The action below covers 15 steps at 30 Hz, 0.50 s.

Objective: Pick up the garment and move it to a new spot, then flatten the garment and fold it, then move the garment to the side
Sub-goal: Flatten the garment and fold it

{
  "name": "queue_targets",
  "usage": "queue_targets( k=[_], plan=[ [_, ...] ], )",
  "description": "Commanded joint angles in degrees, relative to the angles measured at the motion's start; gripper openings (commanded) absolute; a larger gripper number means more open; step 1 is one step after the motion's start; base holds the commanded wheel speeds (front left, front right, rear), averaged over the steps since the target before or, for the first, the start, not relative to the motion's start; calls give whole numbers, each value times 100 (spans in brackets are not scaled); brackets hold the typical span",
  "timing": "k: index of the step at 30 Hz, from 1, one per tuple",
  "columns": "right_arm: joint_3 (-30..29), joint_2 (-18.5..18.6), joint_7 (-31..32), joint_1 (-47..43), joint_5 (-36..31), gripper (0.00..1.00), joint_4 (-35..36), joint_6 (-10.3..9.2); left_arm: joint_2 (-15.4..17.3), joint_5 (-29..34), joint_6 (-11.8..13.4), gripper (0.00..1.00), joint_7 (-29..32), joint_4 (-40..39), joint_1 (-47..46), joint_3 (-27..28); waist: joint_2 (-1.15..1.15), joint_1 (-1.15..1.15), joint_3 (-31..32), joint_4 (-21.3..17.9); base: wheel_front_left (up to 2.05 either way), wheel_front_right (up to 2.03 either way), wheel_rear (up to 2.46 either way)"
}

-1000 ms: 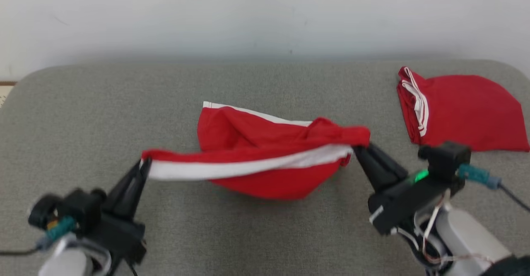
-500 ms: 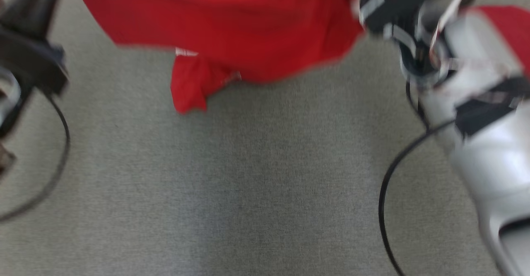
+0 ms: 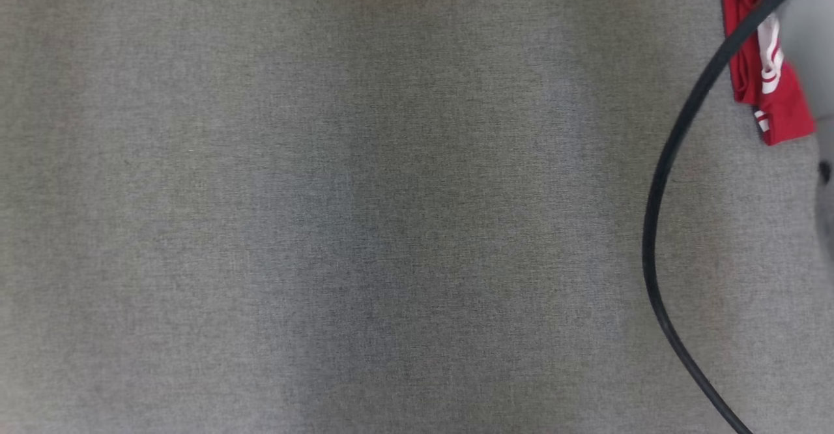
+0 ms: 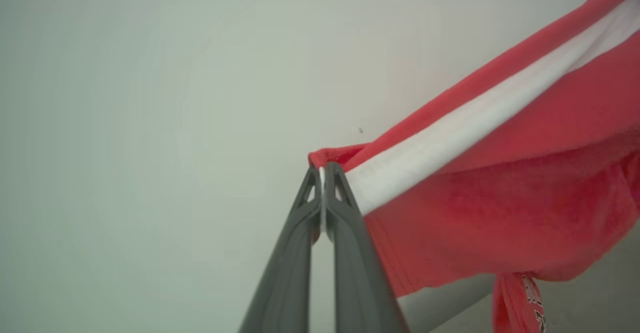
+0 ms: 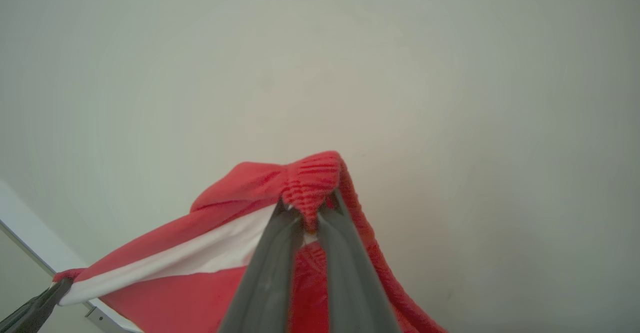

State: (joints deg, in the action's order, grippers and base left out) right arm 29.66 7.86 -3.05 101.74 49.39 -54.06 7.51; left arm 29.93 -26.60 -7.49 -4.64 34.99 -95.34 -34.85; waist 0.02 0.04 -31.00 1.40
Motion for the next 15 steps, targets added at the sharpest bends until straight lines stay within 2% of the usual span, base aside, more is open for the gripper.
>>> queue_targets(
  k=[1,6,11,15],
  plan=[
    [18,-56,-200,318,-100,0,-153,-4,23,74,7,0,-90,180,-276,-41,-2,-4,20,38,0,0,0],
    [90,-92,-752,769,-223,0,-614,-4,-140,194,83,0,-521,666,-836,-33,-2,-4,-96,184,0,0,0],
    [379,-105,-732,653,-155,0,-564,-4,-219,133,63,0,-783,804,-807,-39,-2,-4,-368,272,0,0,0],
    [719,13,-640,329,72,0,-263,-4,-243,78,71,0,-967,771,-470,-7,-2,-4,-580,302,0,0,0]
  ],
)
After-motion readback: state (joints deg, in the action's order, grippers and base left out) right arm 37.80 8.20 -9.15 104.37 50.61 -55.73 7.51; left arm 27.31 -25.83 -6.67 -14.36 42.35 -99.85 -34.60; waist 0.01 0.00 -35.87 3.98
